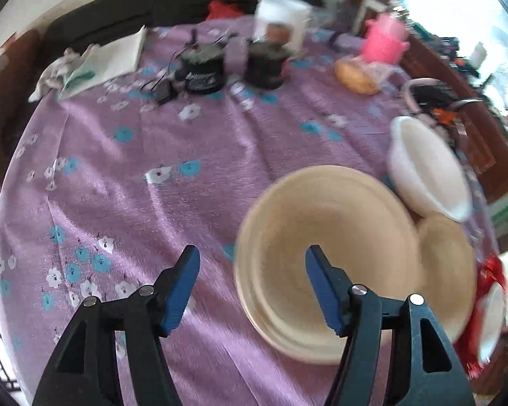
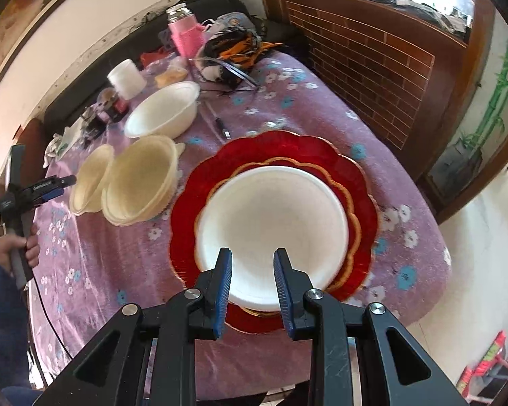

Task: Organize plates and bowls
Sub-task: 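Move the left gripper to the large beige bowl and grasp its rim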

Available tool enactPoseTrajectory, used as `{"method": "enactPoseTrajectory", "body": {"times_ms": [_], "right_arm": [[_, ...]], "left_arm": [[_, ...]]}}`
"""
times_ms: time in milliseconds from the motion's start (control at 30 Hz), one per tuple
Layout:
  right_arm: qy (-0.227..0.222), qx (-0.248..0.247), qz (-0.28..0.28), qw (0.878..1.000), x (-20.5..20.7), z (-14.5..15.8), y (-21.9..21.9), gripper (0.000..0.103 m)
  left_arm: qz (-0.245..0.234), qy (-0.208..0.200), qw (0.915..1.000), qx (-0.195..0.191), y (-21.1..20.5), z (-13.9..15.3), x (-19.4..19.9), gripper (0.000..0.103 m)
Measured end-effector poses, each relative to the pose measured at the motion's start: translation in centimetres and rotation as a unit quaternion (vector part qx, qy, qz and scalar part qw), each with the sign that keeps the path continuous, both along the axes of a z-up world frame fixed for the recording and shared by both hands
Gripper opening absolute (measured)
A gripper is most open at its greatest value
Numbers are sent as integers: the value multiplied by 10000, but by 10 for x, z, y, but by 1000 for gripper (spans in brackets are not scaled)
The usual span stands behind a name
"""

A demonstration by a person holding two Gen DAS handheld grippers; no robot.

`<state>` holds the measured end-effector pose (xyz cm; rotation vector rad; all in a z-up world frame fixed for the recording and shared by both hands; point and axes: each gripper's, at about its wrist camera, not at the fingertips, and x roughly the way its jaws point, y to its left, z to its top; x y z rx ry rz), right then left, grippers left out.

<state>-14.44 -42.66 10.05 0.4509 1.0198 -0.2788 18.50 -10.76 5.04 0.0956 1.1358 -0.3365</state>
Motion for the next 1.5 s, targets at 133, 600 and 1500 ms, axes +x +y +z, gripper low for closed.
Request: {"method": "enactPoseTrajectory", "body": {"times_ms": [133,600,1500], "right_arm": [[-2,-8,-146,9999,-8,1,-8,27],[-22,160,500,9986,20,-9,22,27],[635,1574,2591,9508,85,-61,146,39]], "left_arm": [[14,250,9997,-77,-3,-17,9,22],[303,417,9979,-395,40,-8,-67,10],[136,358,9982,-454,45,-5,-187,12]]}}
